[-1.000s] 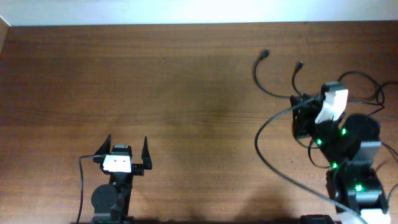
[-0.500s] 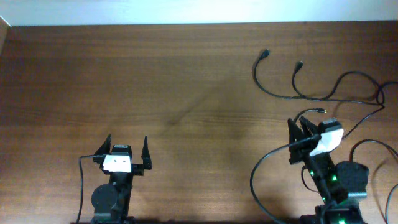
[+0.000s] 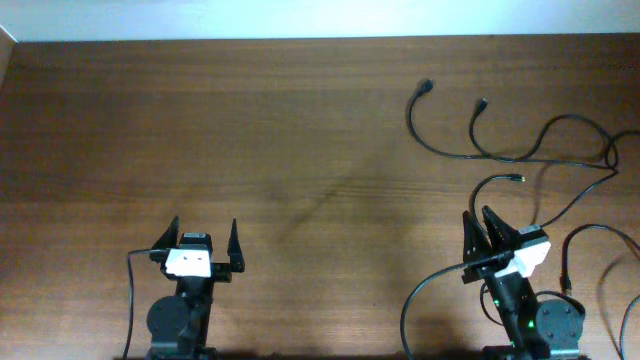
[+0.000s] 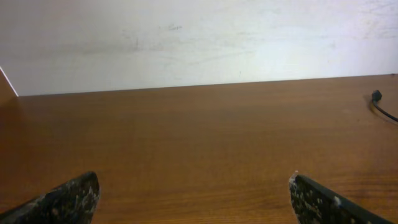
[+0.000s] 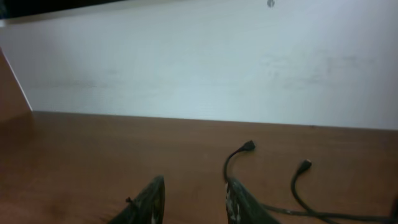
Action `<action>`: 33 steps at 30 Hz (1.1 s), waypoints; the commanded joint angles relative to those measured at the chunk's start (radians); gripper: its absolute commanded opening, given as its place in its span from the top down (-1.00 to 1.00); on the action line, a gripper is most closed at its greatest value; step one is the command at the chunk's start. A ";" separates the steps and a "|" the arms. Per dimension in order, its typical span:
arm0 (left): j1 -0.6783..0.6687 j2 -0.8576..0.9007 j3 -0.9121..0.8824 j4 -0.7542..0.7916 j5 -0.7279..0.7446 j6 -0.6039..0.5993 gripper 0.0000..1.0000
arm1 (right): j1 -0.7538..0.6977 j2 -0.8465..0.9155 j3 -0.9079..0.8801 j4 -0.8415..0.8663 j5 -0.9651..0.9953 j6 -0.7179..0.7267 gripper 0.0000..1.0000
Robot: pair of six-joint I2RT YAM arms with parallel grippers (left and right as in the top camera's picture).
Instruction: Untangle cables
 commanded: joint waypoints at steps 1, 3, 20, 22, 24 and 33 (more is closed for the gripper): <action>0.006 -0.010 -0.002 -0.007 -0.010 -0.003 -0.97 | 0.004 -0.047 -0.041 0.031 -0.009 0.008 0.37; 0.006 -0.010 -0.002 -0.007 -0.010 -0.003 -0.97 | 0.004 -0.047 -0.050 0.030 -0.009 0.008 0.36; 0.006 -0.010 -0.002 -0.007 -0.010 -0.003 -0.97 | 0.004 -0.047 -0.110 -0.061 0.134 -0.027 0.36; 0.006 -0.010 -0.002 -0.007 -0.010 -0.003 -0.98 | 0.004 -0.047 -0.110 -0.062 0.161 -0.027 0.37; 0.006 -0.010 -0.002 -0.007 -0.010 -0.003 -0.97 | 0.004 -0.047 -0.110 -0.064 0.192 -0.023 0.37; 0.006 -0.010 -0.002 -0.007 -0.010 -0.003 -0.97 | 0.004 -0.047 -0.110 -0.072 0.251 -0.026 0.36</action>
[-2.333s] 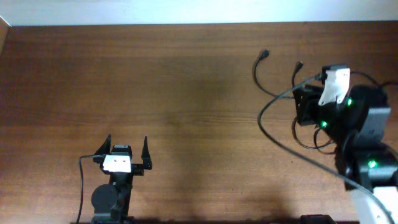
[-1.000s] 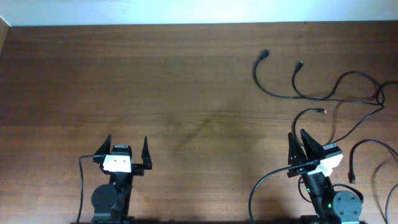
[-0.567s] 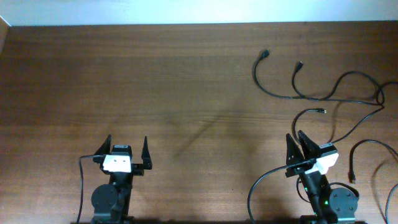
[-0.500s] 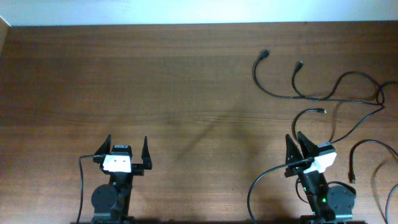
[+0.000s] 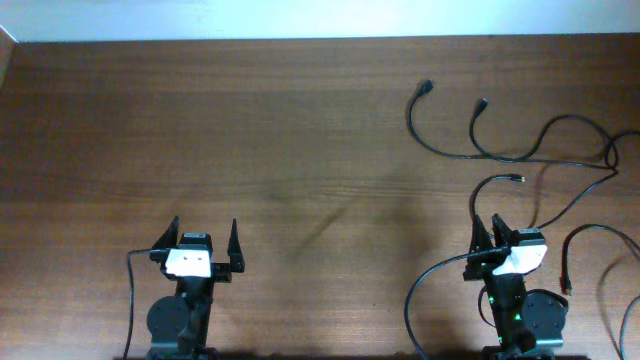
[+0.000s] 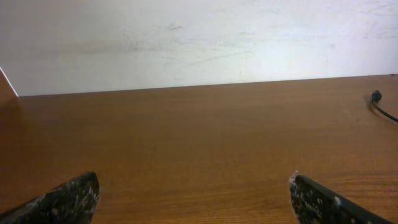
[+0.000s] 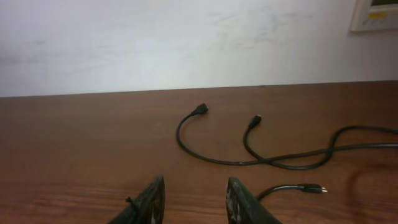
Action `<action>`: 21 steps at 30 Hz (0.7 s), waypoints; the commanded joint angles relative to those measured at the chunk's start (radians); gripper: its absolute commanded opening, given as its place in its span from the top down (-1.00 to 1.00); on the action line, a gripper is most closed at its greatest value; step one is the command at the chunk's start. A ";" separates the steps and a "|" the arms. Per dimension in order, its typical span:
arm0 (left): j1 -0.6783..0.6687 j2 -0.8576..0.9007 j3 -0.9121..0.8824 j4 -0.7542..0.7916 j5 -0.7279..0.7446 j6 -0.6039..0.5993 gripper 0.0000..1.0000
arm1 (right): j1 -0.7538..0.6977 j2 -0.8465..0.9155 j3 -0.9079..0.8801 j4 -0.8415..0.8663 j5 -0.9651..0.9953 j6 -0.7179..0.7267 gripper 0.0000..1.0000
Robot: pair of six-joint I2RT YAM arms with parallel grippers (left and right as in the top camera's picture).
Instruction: Untangle cables
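Observation:
Several thin black cables [image 5: 520,158] lie crossed at the far right of the wooden table. Their plug ends show separately: one [image 5: 427,87], a second [image 5: 483,103] and a small one [image 5: 518,179]. My right gripper [image 5: 487,226] is near the front right, pointing at them, open by a narrow gap and holding nothing. The right wrist view shows the same plugs [image 7: 200,109], [image 7: 255,119], [image 7: 314,187] ahead of the right gripper [image 7: 196,186]. My left gripper [image 5: 205,236] stands wide open and empty at the front left, far from the cables. In the left wrist view, one plug end [image 6: 376,96] shows at the right edge.
More black cable loops [image 5: 600,250] lie beside the right arm's base at the front right. A white wall [image 7: 186,43] rises behind the table's far edge [image 5: 300,42]. Bare wood [image 5: 250,130] fills the left and middle.
My right gripper, which pointed slanted to the left, now points straight toward the far edge, so the cables sit more central in its wrist view. The left arm and the cables have not moved.

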 commanded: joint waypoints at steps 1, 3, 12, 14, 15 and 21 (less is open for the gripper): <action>0.006 -0.010 -0.002 -0.007 -0.010 -0.003 -0.97 | 0.004 -0.010 -0.007 -0.007 0.045 -0.010 0.36; 0.006 -0.010 -0.002 -0.007 -0.010 -0.003 -0.97 | 0.003 -0.010 -0.007 -0.007 0.050 -0.010 0.36; 0.006 -0.010 -0.002 -0.007 -0.010 -0.003 -0.97 | 0.003 -0.010 -0.007 -0.007 0.055 -0.011 0.36; 0.006 -0.010 -0.002 -0.007 -0.010 -0.003 -0.97 | 0.003 -0.010 -0.007 -0.007 0.055 -0.011 0.36; 0.006 -0.010 -0.002 -0.007 -0.010 -0.003 -0.97 | 0.003 -0.010 -0.007 -0.007 0.055 -0.011 0.36; 0.006 -0.010 -0.002 -0.007 -0.010 -0.003 -0.97 | 0.003 -0.010 -0.007 -0.007 0.055 -0.011 0.36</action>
